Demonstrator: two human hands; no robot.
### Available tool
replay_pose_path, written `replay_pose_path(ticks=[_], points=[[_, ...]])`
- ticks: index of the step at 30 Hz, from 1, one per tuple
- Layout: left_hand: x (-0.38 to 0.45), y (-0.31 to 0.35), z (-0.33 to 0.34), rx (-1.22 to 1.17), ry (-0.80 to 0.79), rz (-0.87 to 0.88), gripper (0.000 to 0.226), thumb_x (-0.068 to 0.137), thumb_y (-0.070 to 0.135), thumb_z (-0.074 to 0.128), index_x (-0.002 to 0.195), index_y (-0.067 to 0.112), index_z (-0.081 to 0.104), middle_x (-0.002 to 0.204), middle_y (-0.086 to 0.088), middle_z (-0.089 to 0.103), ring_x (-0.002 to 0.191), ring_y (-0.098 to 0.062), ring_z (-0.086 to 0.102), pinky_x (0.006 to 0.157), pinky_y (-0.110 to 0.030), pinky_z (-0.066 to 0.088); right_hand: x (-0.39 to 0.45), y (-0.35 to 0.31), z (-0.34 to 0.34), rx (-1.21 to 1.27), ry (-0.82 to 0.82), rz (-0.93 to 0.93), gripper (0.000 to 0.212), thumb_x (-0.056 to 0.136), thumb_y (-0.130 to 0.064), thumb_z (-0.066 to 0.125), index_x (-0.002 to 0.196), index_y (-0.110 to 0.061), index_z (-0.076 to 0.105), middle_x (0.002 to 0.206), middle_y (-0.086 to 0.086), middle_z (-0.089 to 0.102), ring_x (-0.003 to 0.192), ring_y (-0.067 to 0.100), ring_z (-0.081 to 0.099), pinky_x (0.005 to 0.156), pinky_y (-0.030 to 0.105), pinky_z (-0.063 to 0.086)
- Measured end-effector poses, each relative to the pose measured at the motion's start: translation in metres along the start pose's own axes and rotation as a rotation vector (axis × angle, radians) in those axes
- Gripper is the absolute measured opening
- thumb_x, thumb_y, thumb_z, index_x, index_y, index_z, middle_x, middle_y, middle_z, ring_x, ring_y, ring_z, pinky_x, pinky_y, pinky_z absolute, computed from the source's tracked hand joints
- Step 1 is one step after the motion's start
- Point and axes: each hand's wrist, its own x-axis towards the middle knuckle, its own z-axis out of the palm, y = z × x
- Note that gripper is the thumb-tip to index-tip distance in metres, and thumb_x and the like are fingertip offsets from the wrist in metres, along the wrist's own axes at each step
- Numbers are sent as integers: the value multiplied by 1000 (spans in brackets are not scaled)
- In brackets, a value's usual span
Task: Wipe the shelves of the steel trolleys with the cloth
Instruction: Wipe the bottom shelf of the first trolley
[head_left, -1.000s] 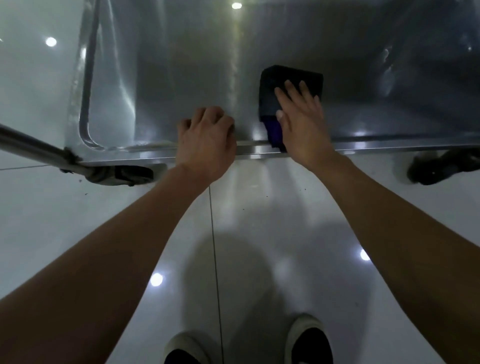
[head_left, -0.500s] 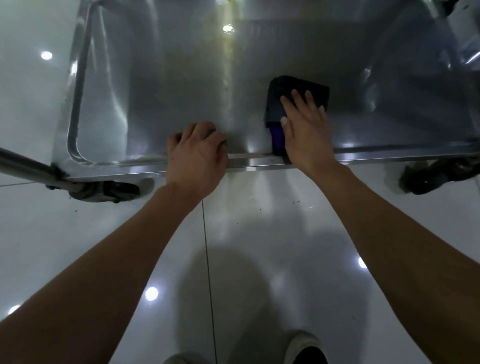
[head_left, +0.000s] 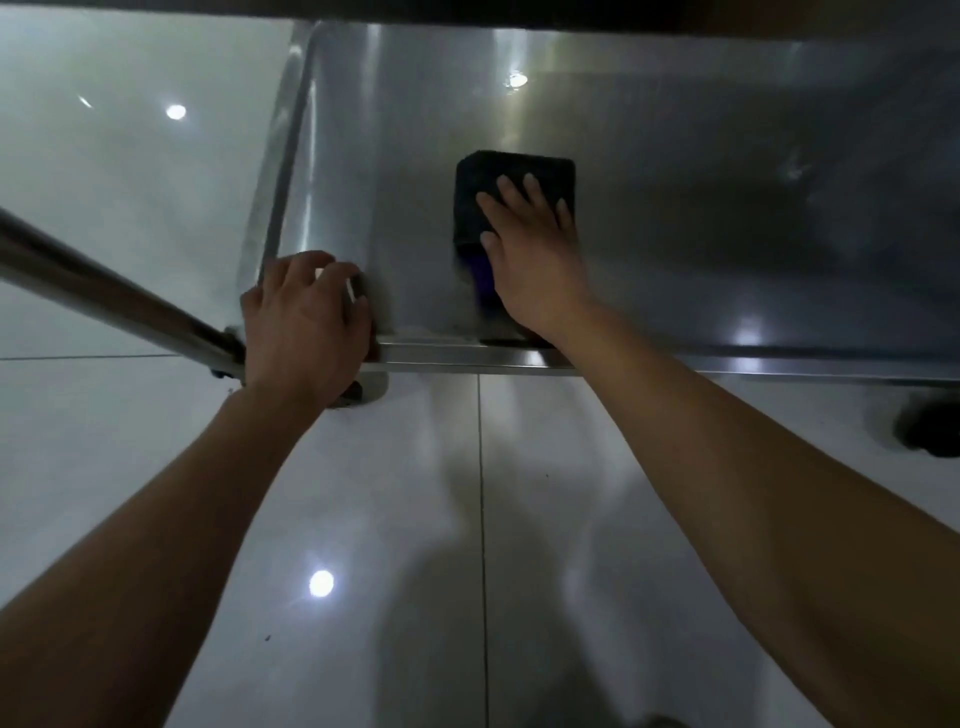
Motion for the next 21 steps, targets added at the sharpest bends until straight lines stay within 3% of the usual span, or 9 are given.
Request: replay_pose_path(ticks=[6,14,21], points=[[-5,-21,-1,-2,-22,10,33,99,28,49,128,27,65,136,2,58,132,-27,46,113,-62,22,52,-69,21,30,-84,-124,50,107,-29,32,156,-25,25,166,0,15,154,25,3,123,49,3],[-6,-37,-5,-35,-70,53,34,98,28,50,126,24,68,133,-1,61,123,-27,54,103,-53,41,87,-135,38,116,-168,-216,50,107,-30,27,157,-28,25,167,-2,13,154,22,0,122,48,-1],[-4,-28,-9,7,-103,29,32,98,29,49,124,24,67,130,-3,59,126,-30,50,107,-61,35,84,-127,29,113,-191,-272,50,108,-30,27,157,-26,23,167,-1,12,154,23,0,124,47,1]])
